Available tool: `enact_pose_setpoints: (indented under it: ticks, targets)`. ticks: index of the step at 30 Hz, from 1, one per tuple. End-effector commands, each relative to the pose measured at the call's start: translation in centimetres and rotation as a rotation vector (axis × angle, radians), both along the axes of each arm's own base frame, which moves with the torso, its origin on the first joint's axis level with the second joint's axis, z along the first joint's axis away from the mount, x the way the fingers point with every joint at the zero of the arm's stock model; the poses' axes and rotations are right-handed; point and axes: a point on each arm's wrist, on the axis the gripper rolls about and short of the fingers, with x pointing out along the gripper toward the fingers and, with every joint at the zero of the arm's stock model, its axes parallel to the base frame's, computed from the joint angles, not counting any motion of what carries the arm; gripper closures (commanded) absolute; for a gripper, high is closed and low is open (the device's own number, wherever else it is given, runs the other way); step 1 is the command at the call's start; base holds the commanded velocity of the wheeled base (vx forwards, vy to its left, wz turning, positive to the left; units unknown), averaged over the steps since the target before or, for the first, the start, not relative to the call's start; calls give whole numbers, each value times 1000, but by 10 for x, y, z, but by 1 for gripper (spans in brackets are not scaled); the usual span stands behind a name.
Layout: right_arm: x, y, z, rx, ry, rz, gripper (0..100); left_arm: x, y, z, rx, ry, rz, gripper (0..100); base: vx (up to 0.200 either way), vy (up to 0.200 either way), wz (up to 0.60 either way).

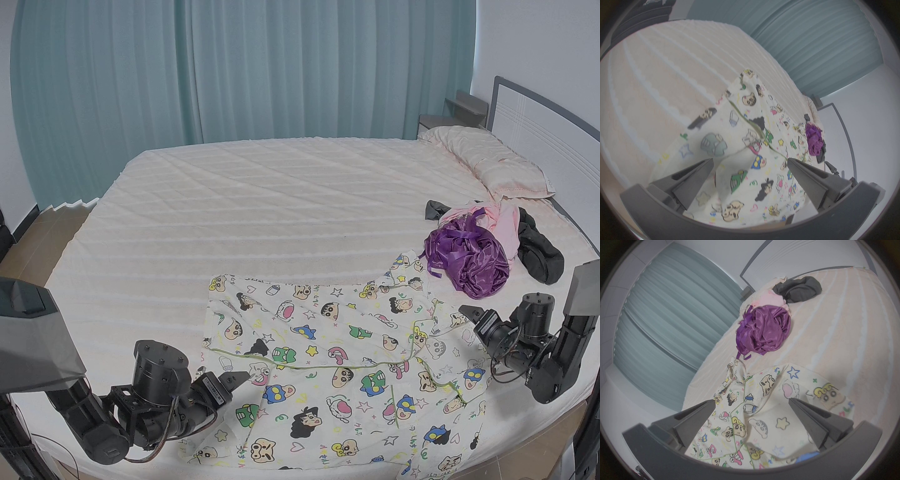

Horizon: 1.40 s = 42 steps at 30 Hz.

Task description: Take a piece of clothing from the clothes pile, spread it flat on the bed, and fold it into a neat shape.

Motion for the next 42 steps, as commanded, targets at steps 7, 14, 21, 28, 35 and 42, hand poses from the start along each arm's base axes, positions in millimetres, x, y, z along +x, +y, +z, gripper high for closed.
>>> enact_pose_setpoints:
  ticks: [7, 14, 21, 28, 35, 42]
  targets:
    - [-37, 4, 2, 5, 13, 8, 0, -21, -9, -14, -38, 127, -108, 0, 0, 0, 0]
    - [-39, 6, 1, 5, 21, 16, 0, -19, -12, -25, -9, 152, -105, 0, 0, 0, 0]
    - [-41, 9, 1, 4, 23, 28, 0, -8, -10, -21, -32, 117, -46, 0, 0, 0, 0]
    - [-42, 9, 1, 4, 27, 29, 0, -6, -10, -21, -42, 116, -30, 0, 0, 0, 0]
    - [-42, 9, 0, 3, 32, 29, 0, -7, -9, -18, -35, 100, -17, 0, 0, 0, 0]
    - [-42, 9, 0, 3, 30, 29, 0, -7, -10, -18, -16, 84, 1, 100, 0, 0, 0]
